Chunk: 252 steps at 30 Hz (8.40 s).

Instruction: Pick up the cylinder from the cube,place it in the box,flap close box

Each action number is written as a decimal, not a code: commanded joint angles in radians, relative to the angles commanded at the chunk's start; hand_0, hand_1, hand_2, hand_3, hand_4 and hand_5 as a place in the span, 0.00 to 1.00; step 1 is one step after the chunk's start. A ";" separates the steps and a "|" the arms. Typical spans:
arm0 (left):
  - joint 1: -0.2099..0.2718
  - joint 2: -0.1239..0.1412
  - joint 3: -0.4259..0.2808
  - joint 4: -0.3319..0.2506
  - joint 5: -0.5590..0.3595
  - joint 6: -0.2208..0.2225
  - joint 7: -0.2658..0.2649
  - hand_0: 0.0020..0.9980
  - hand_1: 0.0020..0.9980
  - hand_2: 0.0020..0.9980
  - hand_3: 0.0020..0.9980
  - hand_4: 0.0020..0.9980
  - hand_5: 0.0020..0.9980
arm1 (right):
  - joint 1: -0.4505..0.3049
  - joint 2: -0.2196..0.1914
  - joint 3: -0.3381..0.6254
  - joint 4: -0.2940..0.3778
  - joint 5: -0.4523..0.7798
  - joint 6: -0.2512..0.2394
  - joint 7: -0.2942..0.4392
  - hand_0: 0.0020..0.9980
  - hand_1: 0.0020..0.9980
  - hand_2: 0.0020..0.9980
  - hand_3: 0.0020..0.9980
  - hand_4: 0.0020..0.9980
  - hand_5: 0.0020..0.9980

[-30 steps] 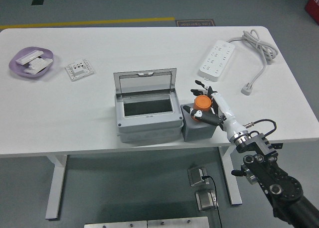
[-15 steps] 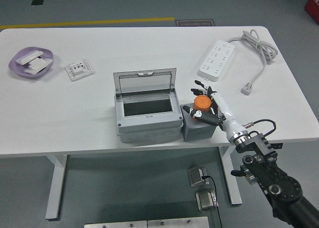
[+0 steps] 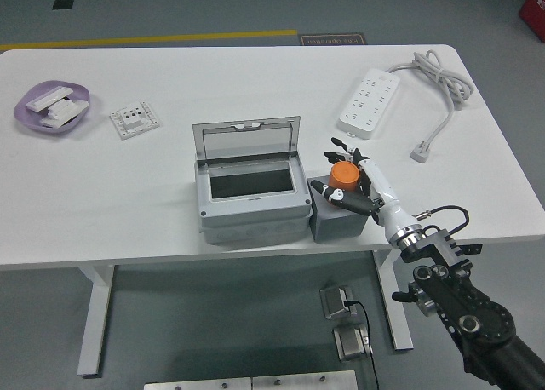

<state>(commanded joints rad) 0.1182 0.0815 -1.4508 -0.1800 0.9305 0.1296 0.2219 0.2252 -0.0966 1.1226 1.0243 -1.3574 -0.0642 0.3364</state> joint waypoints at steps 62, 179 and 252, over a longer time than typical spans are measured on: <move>0.005 -0.019 -0.003 0.000 0.027 -0.006 0.008 0.82 0.81 0.78 0.84 0.73 0.48 | 0.024 -0.035 0.006 0.158 -0.092 -0.072 0.008 0.60 0.57 0.60 0.63 0.00 0.00; -0.014 -0.007 -0.007 0.000 0.046 -0.017 0.011 0.82 0.81 0.78 0.84 0.73 0.48 | 0.506 -0.132 -0.410 -0.032 -0.281 0.009 -0.080 0.57 0.50 0.64 0.88 0.94 0.46; 0.019 -0.030 0.017 0.000 0.011 -0.013 0.018 0.82 0.81 0.78 0.84 0.73 0.48 | -0.083 -0.137 0.086 0.373 -0.162 0.040 -0.033 0.55 0.52 0.65 0.84 0.87 0.45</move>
<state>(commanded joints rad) 0.1370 0.0512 -1.4342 -0.1800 0.9416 0.1164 0.2400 0.1420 -0.2334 1.2082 1.3977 -1.5196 -0.0246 0.3038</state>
